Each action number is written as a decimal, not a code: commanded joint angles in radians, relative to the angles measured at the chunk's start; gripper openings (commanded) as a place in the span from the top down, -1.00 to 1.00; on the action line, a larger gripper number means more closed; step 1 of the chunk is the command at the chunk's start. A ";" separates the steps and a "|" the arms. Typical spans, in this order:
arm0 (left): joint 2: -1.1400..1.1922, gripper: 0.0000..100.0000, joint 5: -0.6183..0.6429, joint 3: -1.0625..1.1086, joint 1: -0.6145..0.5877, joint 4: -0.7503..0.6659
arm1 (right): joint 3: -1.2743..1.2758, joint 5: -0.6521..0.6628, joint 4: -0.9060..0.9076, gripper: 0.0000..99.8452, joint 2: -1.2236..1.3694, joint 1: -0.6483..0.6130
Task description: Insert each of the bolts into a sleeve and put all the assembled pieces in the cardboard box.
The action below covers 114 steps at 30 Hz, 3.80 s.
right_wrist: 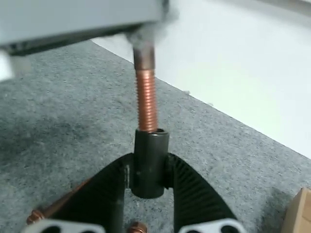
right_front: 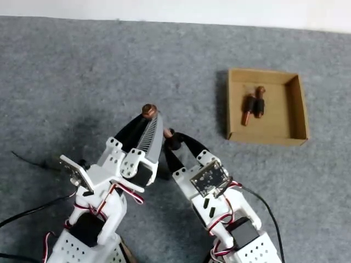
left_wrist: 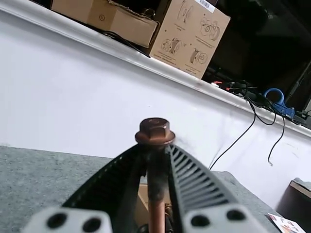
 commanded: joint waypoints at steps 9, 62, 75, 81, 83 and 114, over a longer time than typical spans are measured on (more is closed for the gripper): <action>-0.001 0.99 0.006 -0.007 0.015 -0.012 | 0.125 0.008 -0.097 0.99 -0.019 -0.058; -0.002 0.49 -0.087 0.065 -0.054 -0.011 | 0.119 0.103 -0.048 0.99 -0.019 -0.010; -0.002 0.52 -0.091 0.058 -0.071 -0.008 | 0.119 0.103 -0.041 0.99 -0.019 -0.002; -0.002 0.52 -0.086 0.048 -0.173 -0.012 | 0.119 0.101 -0.041 0.99 -0.019 0.027; -0.002 0.52 -0.086 0.039 -0.237 -0.012 | 0.119 0.103 -0.044 0.99 -0.019 0.028; 0.005 0.98 -0.094 0.070 -0.495 0.068 | 0.059 0.057 -0.213 0.99 0.068 0.417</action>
